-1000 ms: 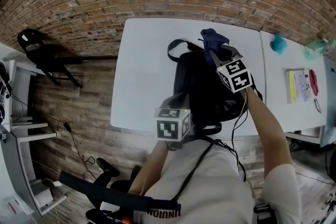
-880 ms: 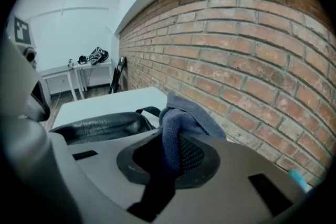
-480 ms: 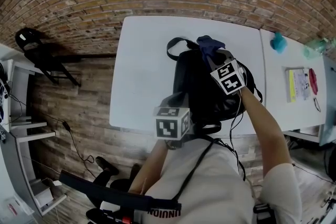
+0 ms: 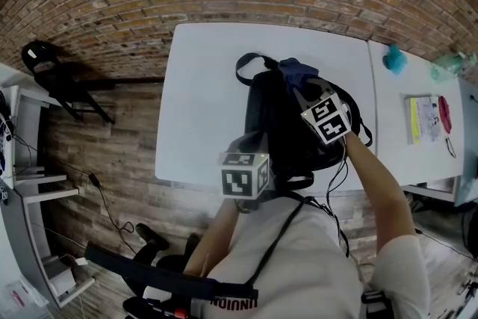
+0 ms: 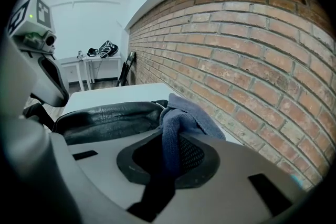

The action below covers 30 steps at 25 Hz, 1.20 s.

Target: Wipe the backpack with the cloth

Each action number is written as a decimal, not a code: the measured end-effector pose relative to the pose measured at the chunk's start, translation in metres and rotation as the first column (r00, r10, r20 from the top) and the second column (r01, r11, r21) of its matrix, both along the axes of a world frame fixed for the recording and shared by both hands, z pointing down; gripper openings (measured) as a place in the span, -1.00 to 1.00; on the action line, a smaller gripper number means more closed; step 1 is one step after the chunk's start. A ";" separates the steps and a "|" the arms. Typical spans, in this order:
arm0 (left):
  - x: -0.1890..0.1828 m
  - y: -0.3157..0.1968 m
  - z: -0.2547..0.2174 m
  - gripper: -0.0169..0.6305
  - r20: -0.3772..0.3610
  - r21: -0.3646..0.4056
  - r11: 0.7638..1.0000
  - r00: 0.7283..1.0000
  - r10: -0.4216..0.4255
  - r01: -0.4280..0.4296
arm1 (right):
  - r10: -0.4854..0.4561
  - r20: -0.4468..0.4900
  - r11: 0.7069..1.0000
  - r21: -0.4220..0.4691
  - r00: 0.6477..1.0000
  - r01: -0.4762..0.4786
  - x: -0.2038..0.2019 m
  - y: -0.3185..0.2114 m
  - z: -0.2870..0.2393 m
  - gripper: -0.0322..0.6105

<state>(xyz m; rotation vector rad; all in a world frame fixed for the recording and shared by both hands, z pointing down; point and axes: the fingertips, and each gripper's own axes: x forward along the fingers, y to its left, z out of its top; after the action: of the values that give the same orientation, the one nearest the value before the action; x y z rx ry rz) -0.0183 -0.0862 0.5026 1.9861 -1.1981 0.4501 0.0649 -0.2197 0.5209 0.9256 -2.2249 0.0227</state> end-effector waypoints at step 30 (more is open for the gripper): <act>0.001 0.012 -0.003 -0.93 -0.001 0.008 1.000 1.000 -0.020 0.020 | -0.262 -0.022 0.965 0.001 0.965 0.262 -0.017 0.130 -0.003 -0.78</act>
<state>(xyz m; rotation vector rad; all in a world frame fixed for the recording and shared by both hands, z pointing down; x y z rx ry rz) -0.0170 -0.0737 0.5001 1.9790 -1.2198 0.4350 0.0482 -0.0896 0.5180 0.6233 -2.3109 -0.1136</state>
